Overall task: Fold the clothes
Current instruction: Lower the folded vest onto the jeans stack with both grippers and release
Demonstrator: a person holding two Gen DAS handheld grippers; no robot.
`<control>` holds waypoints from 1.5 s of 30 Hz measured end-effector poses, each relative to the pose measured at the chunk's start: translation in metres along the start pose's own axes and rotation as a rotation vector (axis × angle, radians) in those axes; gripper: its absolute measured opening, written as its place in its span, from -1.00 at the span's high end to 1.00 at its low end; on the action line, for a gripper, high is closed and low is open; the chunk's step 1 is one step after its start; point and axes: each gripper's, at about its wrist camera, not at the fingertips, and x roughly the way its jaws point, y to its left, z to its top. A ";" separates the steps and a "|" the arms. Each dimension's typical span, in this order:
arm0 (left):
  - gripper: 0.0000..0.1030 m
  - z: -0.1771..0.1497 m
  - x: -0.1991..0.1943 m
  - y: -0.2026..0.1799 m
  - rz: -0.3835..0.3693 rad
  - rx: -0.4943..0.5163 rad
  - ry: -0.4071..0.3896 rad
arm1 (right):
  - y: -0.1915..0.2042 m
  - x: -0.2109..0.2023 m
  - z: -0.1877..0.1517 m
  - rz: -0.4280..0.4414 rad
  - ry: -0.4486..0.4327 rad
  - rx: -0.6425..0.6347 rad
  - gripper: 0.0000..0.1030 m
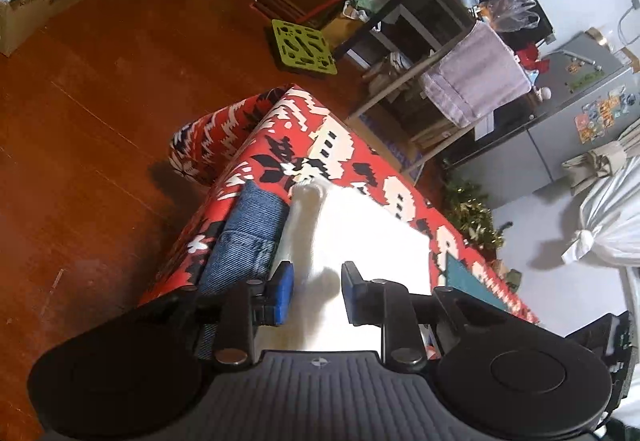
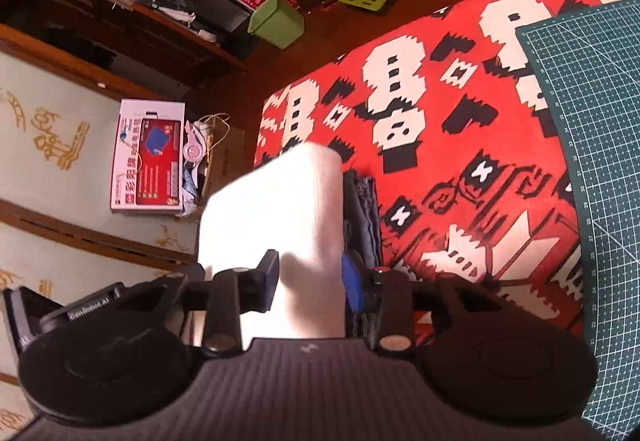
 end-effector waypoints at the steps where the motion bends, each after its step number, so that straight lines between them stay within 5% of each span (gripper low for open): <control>1: 0.70 -0.001 0.000 0.000 0.007 0.003 0.003 | 0.000 0.000 -0.001 0.001 0.001 0.001 0.43; 5: 0.89 -0.006 -0.003 0.003 0.003 -0.002 0.002 | -0.001 -0.001 -0.006 0.003 0.004 0.003 0.68; 13: 0.79 -0.016 -0.010 0.010 -0.014 -0.018 -0.005 | -0.003 -0.004 -0.016 0.006 0.011 0.006 0.44; 45: 0.73 -0.109 -0.078 0.028 0.002 -0.062 0.002 | -0.020 -0.060 -0.119 0.043 0.127 0.009 0.70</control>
